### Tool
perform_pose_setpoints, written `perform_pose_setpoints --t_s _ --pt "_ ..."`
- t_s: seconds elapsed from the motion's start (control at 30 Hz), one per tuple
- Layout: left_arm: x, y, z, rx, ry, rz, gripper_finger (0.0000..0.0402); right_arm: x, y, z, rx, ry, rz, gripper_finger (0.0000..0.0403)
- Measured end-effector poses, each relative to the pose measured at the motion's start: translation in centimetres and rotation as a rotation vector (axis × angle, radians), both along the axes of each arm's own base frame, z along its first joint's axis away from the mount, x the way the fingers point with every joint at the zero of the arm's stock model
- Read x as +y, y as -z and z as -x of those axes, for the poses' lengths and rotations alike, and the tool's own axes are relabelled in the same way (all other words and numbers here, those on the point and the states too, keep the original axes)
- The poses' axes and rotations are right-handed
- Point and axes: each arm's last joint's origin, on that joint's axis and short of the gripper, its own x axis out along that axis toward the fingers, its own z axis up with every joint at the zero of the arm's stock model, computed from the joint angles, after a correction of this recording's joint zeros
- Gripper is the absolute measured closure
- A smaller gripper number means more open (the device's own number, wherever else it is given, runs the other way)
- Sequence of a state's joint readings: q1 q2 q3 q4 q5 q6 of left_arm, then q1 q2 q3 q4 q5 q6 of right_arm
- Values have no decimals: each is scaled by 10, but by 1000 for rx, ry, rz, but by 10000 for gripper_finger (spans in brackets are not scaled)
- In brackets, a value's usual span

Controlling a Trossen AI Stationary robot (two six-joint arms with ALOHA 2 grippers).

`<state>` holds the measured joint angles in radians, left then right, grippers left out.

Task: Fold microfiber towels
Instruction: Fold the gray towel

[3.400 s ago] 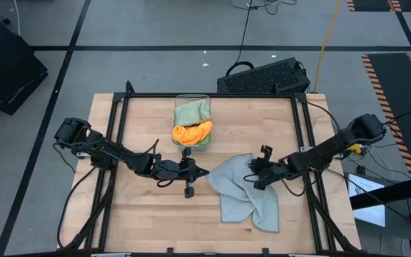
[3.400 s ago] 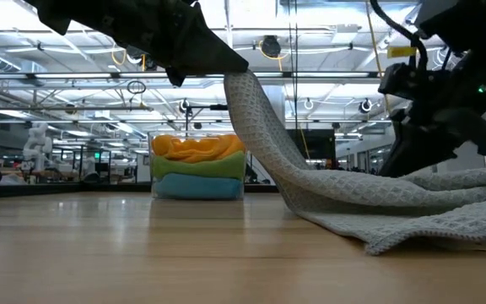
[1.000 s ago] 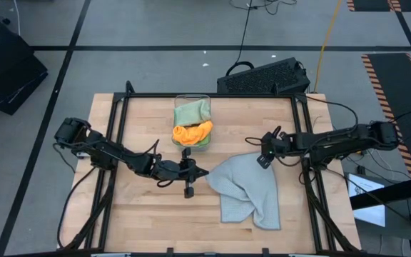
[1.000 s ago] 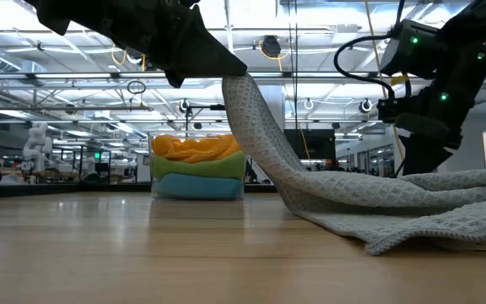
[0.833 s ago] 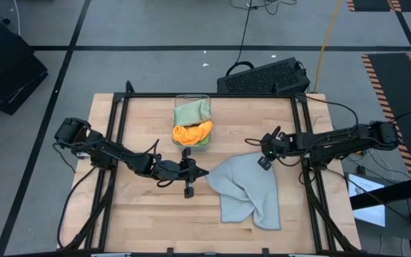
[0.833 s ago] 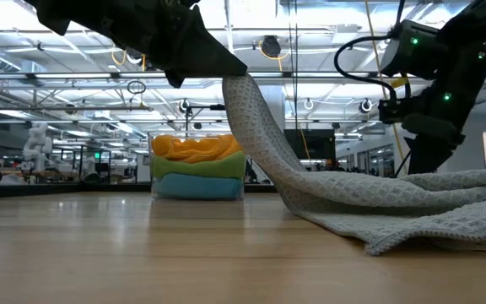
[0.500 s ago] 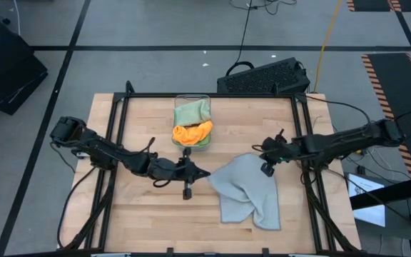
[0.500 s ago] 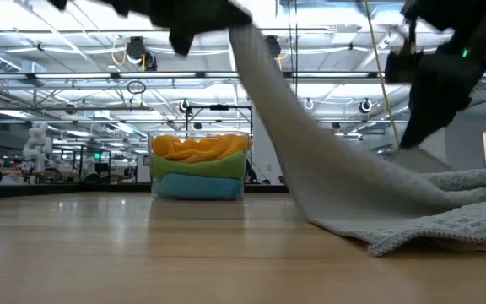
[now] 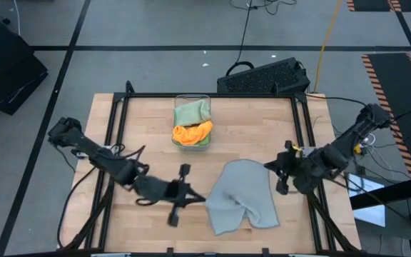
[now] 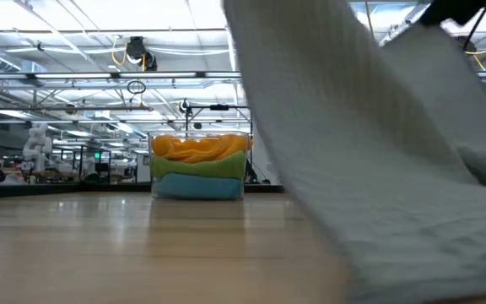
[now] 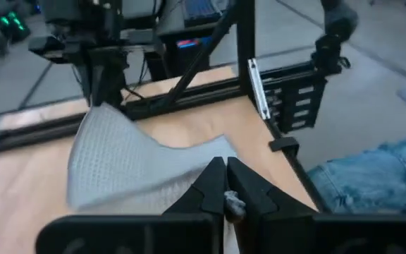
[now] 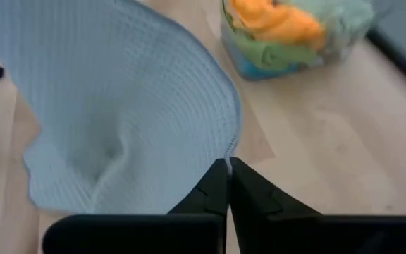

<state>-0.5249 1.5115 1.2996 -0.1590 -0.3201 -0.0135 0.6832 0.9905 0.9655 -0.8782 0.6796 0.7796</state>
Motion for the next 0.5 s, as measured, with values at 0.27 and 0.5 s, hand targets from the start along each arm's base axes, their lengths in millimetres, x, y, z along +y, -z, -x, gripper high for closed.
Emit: perform_pose_setpoints --t_s 0.27,0.5 --pt "21 -31 27 175 -313 -241 396 -3 -43 15 -38 45 191 402" --pt "68 -23 20 297 -524 -248 393 -21 -39 18 -71 126 276 402"
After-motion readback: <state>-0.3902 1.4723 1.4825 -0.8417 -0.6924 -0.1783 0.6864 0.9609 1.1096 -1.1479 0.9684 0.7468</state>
